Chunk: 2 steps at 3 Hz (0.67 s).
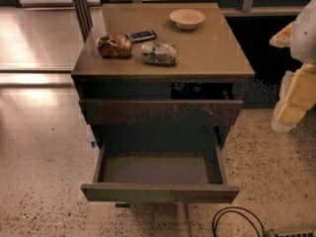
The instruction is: Close middle drawer
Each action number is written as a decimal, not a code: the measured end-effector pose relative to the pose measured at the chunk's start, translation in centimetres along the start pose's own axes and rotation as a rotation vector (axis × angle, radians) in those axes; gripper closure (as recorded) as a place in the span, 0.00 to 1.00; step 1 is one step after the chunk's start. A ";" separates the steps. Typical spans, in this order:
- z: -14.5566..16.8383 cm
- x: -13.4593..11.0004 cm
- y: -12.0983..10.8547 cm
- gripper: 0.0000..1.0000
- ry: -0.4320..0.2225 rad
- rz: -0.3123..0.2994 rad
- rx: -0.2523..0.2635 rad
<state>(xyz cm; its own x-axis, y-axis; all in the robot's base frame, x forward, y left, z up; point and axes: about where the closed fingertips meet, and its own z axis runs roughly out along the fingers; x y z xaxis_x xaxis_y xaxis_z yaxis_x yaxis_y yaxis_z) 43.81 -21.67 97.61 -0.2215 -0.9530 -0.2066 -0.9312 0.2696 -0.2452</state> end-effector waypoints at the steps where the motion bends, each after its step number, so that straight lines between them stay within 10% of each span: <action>1: 0.0 -0.1 0.0 0.00 -0.003 0.001 0.009; 2: 1.8 0.2 0.6 0.00 -0.002 0.018 0.021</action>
Offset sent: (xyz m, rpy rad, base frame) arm -0.0021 0.0048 -0.0589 0.0064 -0.0162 -0.0560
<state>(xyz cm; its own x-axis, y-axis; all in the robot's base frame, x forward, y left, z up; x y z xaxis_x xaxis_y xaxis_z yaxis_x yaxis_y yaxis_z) 43.74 -21.42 95.77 -0.2377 -0.9476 -0.2135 -0.9209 0.2898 -0.2608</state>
